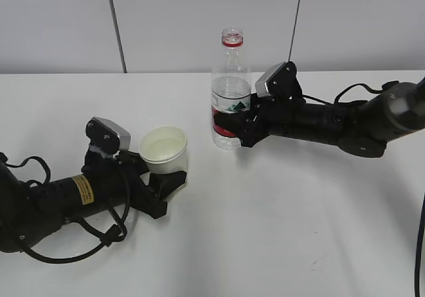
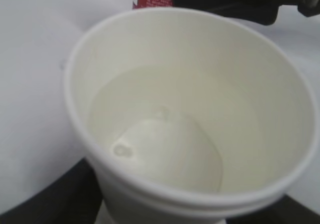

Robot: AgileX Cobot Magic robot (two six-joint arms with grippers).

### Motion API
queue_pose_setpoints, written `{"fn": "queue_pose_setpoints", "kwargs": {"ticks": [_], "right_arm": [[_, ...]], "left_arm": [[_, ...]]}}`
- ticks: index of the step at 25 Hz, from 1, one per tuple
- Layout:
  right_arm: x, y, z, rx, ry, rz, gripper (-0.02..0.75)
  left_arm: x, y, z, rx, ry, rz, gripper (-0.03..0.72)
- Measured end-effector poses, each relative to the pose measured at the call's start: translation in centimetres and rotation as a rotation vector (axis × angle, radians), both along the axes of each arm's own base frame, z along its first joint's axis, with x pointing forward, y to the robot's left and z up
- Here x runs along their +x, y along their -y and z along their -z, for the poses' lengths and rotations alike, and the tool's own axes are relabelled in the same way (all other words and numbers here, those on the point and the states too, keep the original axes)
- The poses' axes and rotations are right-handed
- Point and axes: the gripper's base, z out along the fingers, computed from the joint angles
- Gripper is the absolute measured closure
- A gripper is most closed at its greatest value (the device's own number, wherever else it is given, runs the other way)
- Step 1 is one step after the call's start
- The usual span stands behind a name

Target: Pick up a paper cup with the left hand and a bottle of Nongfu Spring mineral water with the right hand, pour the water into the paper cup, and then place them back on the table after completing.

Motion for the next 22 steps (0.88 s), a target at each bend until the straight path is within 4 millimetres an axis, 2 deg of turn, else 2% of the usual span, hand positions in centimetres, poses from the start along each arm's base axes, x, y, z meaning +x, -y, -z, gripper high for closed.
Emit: {"fn": "queue_pose_setpoints", "kwargs": {"ticks": [10, 12, 16, 22], "right_arm": [[0.00, 0.01, 0.02, -0.003, 0.000, 0.001, 0.261], [-0.03, -0.01, 0.04, -0.007, 0.001, -0.005, 0.244], [-0.12, -0.07, 0.08, -0.014, 0.003, -0.018, 0.162], [-0.19, -0.21, -0.13, 0.000, 0.018, -0.038, 0.119]], "left_arm": [[-0.03, 0.01, 0.61, -0.010, -0.005, -0.001, 0.250], [-0.02, 0.01, 0.68, -0.009, -0.006, -0.002, 0.214], [0.02, -0.03, 0.69, -0.009, -0.008, -0.008, 0.114], [-0.25, 0.06, 0.76, -0.004, -0.010, 0.020, 0.088]]}}
